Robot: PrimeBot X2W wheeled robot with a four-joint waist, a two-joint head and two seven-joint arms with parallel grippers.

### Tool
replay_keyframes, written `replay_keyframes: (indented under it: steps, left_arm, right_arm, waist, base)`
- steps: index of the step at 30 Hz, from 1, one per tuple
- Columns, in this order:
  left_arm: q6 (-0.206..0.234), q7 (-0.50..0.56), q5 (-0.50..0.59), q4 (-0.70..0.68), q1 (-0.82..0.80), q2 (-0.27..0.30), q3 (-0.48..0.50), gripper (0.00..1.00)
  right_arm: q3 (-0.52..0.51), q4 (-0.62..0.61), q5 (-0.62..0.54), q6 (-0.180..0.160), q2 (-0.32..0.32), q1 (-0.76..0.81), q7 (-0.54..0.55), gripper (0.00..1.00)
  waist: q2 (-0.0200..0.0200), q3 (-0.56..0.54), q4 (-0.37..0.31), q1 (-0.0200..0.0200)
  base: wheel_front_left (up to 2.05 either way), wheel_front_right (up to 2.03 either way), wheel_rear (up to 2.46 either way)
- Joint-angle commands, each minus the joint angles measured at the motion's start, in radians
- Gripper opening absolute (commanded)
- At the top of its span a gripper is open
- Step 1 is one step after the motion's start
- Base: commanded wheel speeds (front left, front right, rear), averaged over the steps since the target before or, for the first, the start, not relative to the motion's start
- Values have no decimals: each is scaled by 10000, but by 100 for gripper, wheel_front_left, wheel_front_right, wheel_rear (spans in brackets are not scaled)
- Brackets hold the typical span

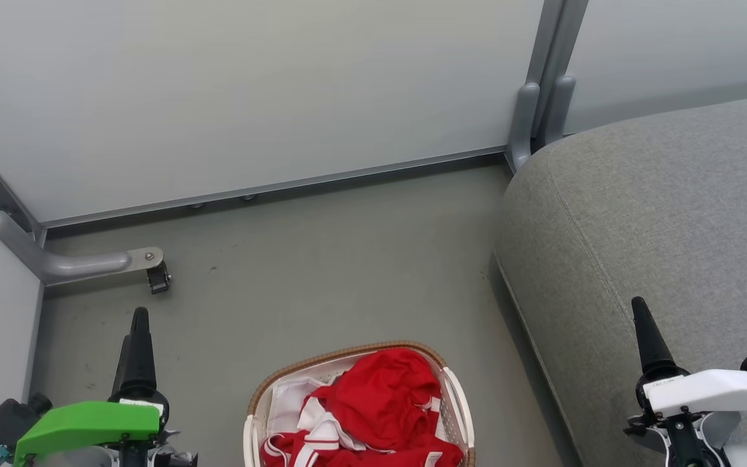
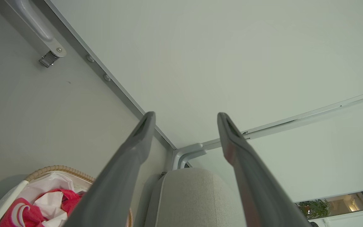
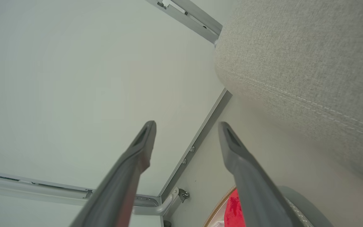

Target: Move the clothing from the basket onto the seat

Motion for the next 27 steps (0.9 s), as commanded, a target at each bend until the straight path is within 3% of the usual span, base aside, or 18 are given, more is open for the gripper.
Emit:
replay_keyframes:
  steps: [1,27]
  left_arm:
    - [67,-117,528,-246,59,63,-16,100]
    - [458,-951,4427,-485,697,93,-675,100]
  right_arm:
    - [13,-210,-516,1,-91,-108,-130,100]
    - [791,-355,-4462,2,-134,168,-963,100]
  waist:
    - [0,3,4,-1]
    - [0,-23,109,-1]
  base:
    - [0,0,0]
    - [0,0,0]
